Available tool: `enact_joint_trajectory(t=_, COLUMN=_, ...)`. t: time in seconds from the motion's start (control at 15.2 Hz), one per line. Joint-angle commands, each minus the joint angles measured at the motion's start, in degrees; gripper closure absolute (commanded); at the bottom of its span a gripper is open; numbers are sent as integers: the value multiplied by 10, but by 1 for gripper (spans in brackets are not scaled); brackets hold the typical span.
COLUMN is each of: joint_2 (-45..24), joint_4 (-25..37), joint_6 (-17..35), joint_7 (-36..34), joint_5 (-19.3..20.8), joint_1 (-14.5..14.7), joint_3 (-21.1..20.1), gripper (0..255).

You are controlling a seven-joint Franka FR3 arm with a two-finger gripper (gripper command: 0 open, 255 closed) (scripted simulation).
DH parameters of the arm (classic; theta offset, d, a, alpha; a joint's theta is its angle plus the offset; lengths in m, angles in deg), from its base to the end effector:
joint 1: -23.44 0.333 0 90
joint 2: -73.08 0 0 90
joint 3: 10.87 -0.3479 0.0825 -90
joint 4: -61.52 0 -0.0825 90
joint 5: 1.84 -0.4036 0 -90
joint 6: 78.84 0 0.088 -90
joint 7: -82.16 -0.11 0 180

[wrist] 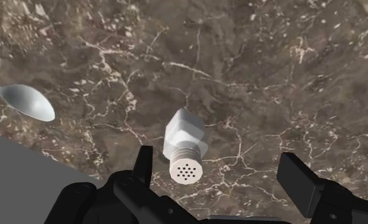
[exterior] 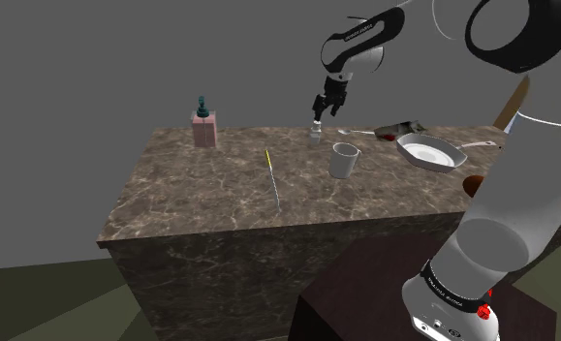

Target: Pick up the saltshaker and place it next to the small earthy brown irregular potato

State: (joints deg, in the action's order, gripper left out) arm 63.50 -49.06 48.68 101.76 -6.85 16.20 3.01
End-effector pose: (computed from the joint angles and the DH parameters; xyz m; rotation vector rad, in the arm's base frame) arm 0.5915 -0.2187 0.4360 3.1168 -0.1079 0.2143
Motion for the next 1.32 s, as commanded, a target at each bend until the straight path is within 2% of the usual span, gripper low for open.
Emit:
enact_joint_trajectory(t=0.0, joint_2=-52, joint_4=46, joint_6=6, joint_7=19, joint_5=-18, joint_1=-9, joint_3=0, gripper=0)
enact_joint_trajectory(t=0.53, joint_2=-96, joint_4=43, joint_6=51, joint_7=31, joint_5=-33, joint_1=-15, joint_3=-6, gripper=0)
enact_joint_trajectory(t=1.06, joint_2=-95, joint_4=43, joint_6=51, joint_7=31, joint_5=-33, joint_1=-15, joint_3=-6, gripper=0)
enact_joint_trajectory(t=1.12, joint_2=-95, joint_4=43, joint_6=51, joint_7=31, joint_5=-33, joint_1=-15, joint_3=-6, gripper=255)
enact_joint_trajectory(t=1.25, joint_2=-95, joint_4=43, joint_6=51, joint_7=31, joint_5=-33, joint_1=-15, joint_3=-6, gripper=255)
